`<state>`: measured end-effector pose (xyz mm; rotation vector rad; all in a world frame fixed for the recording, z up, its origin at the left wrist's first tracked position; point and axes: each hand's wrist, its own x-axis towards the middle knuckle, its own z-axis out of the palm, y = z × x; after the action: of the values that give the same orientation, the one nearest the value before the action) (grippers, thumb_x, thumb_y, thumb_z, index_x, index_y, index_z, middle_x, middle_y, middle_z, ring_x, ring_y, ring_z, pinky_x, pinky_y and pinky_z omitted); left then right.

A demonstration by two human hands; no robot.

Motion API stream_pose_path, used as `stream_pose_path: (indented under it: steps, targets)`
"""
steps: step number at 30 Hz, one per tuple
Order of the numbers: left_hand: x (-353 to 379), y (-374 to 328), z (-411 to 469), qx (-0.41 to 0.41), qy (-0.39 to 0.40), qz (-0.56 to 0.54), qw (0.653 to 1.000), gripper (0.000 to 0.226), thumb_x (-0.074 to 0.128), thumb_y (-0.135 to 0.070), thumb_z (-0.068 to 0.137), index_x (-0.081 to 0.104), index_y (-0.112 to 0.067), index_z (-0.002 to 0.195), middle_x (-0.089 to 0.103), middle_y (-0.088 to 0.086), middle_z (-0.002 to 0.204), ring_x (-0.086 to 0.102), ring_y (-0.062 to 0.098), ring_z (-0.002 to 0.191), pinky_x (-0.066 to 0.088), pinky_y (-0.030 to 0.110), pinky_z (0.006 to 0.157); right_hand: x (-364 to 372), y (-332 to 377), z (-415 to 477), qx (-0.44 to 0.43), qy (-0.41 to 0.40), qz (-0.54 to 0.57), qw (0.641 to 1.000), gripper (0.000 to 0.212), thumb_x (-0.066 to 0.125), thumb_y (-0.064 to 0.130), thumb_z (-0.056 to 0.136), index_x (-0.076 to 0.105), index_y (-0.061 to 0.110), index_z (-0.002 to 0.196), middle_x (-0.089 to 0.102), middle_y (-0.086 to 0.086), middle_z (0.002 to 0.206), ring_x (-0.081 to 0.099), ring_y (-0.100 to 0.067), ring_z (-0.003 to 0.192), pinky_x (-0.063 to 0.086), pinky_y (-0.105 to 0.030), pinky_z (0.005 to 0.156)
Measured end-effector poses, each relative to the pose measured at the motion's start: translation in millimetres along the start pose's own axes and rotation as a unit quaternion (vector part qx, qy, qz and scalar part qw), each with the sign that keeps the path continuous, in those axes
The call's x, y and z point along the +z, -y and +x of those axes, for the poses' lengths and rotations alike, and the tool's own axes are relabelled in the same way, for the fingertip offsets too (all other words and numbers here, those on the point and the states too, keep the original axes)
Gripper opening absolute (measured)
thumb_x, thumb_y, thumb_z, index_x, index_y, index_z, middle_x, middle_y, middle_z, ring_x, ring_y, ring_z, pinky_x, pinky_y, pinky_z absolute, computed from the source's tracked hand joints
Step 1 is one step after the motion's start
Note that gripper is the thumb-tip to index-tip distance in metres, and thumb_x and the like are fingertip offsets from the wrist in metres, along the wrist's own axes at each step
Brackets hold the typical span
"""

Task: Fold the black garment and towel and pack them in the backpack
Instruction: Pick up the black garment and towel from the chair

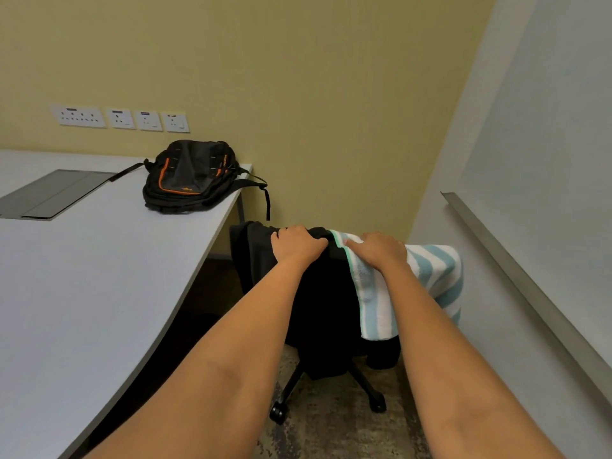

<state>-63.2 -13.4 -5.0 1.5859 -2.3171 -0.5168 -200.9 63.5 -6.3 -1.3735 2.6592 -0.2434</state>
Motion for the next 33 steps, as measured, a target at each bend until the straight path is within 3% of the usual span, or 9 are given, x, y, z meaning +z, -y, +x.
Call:
stream_pose_path:
  steps: [6, 11, 16, 19, 22, 25, 27, 31, 33]
  targets:
    - [1, -9, 1, -0.017, -0.035, -0.025, 0.999, 0.027, 0.050, -0.015, 0.088, 0.062, -0.007, 0.111, 0.061, 0.013, 0.114, 0.045, 0.027, 0.116, 0.038, 0.033, 0.091, 3, 2, 1, 0.052, -0.079, 0.089, 0.992, 0.032, 0.055, 0.037, 0.091, 0.070, 0.014, 0.107, 0.067, -0.010, 0.108, 0.060, -0.030, 0.102, 0.044, -0.030, 0.079]
    - [5, -6, 2, 0.004, -0.083, -0.046, 0.996, 0.024, 0.044, -0.007, 0.091, 0.060, -0.001, 0.108, 0.062, 0.017, 0.110, 0.048, 0.032, 0.110, 0.041, 0.037, 0.088, 6, 1, 3, 0.063, -0.137, 0.148, 0.977, 0.028, 0.054, 0.028, 0.095, 0.067, 0.013, 0.115, 0.067, -0.015, 0.112, 0.060, -0.034, 0.104, 0.046, -0.033, 0.080]
    - [-5, 0, 9, -0.054, -0.087, -0.207, 0.973, 0.030, 0.048, -0.007, 0.093, 0.057, -0.004, 0.121, 0.060, 0.018, 0.119, 0.051, 0.034, 0.115, 0.044, 0.040, 0.096, -2, -2, 8, 0.079, -0.212, 0.267, 0.937, 0.026, 0.052, 0.022, 0.096, 0.066, 0.010, 0.114, 0.067, -0.017, 0.111, 0.059, -0.035, 0.103, 0.044, -0.033, 0.078]
    - [-25, -1, 10, -0.140, -0.081, -0.353, 0.922, 0.032, 0.049, -0.011, 0.096, 0.054, -0.007, 0.127, 0.056, 0.014, 0.126, 0.053, 0.029, 0.112, 0.042, 0.033, 0.089, -13, 3, 11, 0.073, -0.244, 0.302, 0.919, 0.026, 0.053, 0.021, 0.096, 0.067, 0.007, 0.112, 0.067, -0.018, 0.110, 0.059, -0.035, 0.101, 0.043, -0.034, 0.080]
    - [-48, 1, 15, -0.197, -0.057, -0.505, 0.838, 0.035, 0.051, -0.010, 0.095, 0.052, -0.006, 0.129, 0.054, 0.009, 0.121, 0.055, 0.024, 0.093, 0.043, 0.028, 0.084, -27, 14, 10, 0.064, -0.264, 0.369, 0.889, 0.028, 0.054, 0.023, 0.095, 0.065, 0.007, 0.116, 0.067, -0.014, 0.114, 0.059, -0.032, 0.106, 0.041, -0.030, 0.085]
    - [-75, 4, 17, -0.217, -0.047, -0.618, 0.755, 0.045, 0.057, -0.005, 0.090, 0.047, 0.000, 0.133, 0.055, 0.013, 0.128, 0.055, 0.032, 0.112, 0.046, 0.039, 0.098, -45, 37, 9, 0.017, -0.279, 0.405, 0.871, 0.029, 0.055, 0.024, 0.094, 0.066, 0.008, 0.116, 0.067, -0.012, 0.115, 0.060, -0.028, 0.108, 0.039, -0.025, 0.086]
    - [-97, 8, 15, -0.210, -0.049, -0.667, 0.714, 0.042, 0.056, -0.002, 0.090, 0.048, 0.002, 0.131, 0.057, 0.011, 0.123, 0.055, 0.030, 0.114, 0.047, 0.038, 0.094, -59, 60, 6, -0.026, -0.288, 0.416, 0.862, 0.028, 0.055, 0.024, 0.094, 0.066, 0.008, 0.115, 0.068, -0.010, 0.114, 0.060, -0.026, 0.107, 0.037, -0.021, 0.083]
    - [-141, 26, 11, -0.187, -0.051, -0.717, 0.670, 0.045, 0.055, -0.007, 0.091, 0.047, -0.007, 0.136, 0.056, 0.016, 0.130, 0.060, 0.030, 0.108, 0.054, 0.038, 0.071, -82, 117, -2, -0.100, -0.284, 0.455, 0.838, 0.025, 0.056, 0.025, 0.094, 0.068, 0.011, 0.110, 0.070, -0.006, 0.109, 0.062, -0.021, 0.102, 0.039, -0.020, 0.083]
    - [-167, 36, 3, -0.164, -0.071, -0.736, 0.653, 0.041, 0.053, -0.009, 0.094, 0.049, -0.004, 0.134, 0.061, 0.016, 0.120, 0.063, 0.029, 0.091, 0.053, 0.035, 0.061, -89, 148, -8, -0.128, -0.281, 0.475, 0.824, 0.024, 0.056, 0.025, 0.094, 0.069, 0.012, 0.108, 0.071, -0.004, 0.106, 0.063, -0.019, 0.099, 0.041, -0.021, 0.083]
